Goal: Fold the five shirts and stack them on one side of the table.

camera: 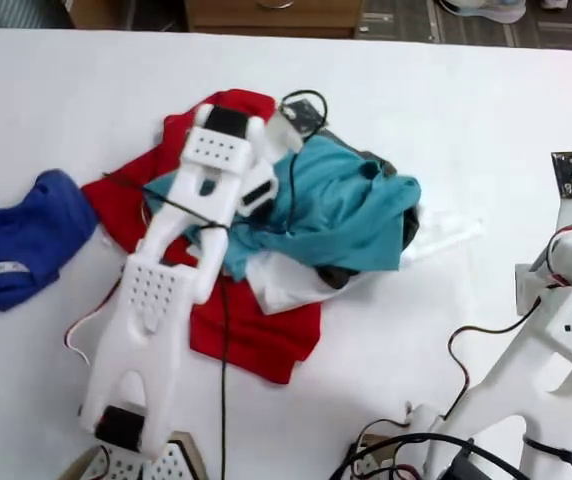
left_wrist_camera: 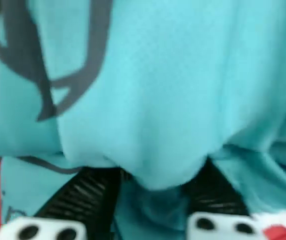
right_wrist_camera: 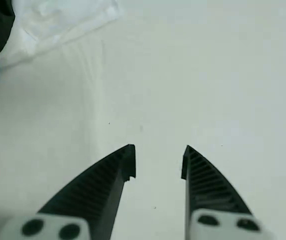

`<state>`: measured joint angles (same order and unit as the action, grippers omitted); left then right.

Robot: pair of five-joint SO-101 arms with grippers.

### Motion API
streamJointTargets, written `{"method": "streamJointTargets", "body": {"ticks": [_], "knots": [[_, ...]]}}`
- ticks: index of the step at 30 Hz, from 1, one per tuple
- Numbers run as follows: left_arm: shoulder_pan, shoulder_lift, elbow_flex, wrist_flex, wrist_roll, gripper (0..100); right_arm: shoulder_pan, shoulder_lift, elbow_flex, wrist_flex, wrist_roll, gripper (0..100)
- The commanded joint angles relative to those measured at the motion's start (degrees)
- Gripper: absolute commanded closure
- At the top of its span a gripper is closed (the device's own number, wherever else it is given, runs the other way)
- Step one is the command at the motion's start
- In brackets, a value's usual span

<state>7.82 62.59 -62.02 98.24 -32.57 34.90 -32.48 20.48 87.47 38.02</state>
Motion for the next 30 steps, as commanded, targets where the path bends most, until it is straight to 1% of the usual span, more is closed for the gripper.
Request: {"method": "streamJointTargets", "body": {"ticks": [1, 3, 6, 10, 12, 14, 16, 19, 21, 24, 26, 28, 30], "knots": [[-11.8, 2.5, -2.1, 3.4, -0.7, 98, 0.1, -0.4, -0.4, -0.2, 0.0, 83.6], [-18.6, 2.1, -4.9, 3.4, -0.4, 98, 0.0, -0.4, -0.4, -0.3, 0.0, 83.6], [-29.7, -0.4, -11.9, 3.5, 2.5, 98, -1.5, -0.4, -0.4, -0.3, 0.0, 83.7], [-43.3, -7.6, -23.3, 3.7, 4.6, 98, -5.3, 0.0, -0.3, -0.3, -0.1, 83.7], [-48.9, -12.7, -28.8, 3.7, 4.4, 98, -7.7, 0.0, 0.5, -0.6, -0.8, 83.7], [-53.5, -17.8, -32.8, 3.6, 4.2, 98, -10.8, -0.2, 1.8, -0.7, -3.7, 83.7], [-57.4, -22.9, -33.5, 3.6, 4.1, 98, -15.1, 0.1, 3.5, -0.7, -6.4, 83.7], [-61.2, -28.5, -30.5, 3.7, 4.2, 98, -21.8, -0.3, 6.7, -3.5, -9.5, 83.7], [-62.8, -30.7, -27.6, 3.6, 4.0, 95, -25.4, -0.3, 8.0, -5.1, -11.7, 83.7], [-62.9, -31.6, -22.9, 3.6, -1.5, 82, -29.5, -0.3, 8.7, -5.8, -13.9, 83.7], [-61.6, -31.6, -18.9, 3.6, -3.8, 74, -31.7, -0.3, 8.7, -5.8, -13.9, 83.7], [-60.4, -31.6, -13.8, 3.6, -4.2, 69, -33.3, -0.3, 8.7, -5.7, -13.9, 83.7], [-58.6, -31.6, -9.2, 3.5, -4.3, 68, -34.2, -0.3, 8.7, -5.6, -13.9, 83.7]]}}
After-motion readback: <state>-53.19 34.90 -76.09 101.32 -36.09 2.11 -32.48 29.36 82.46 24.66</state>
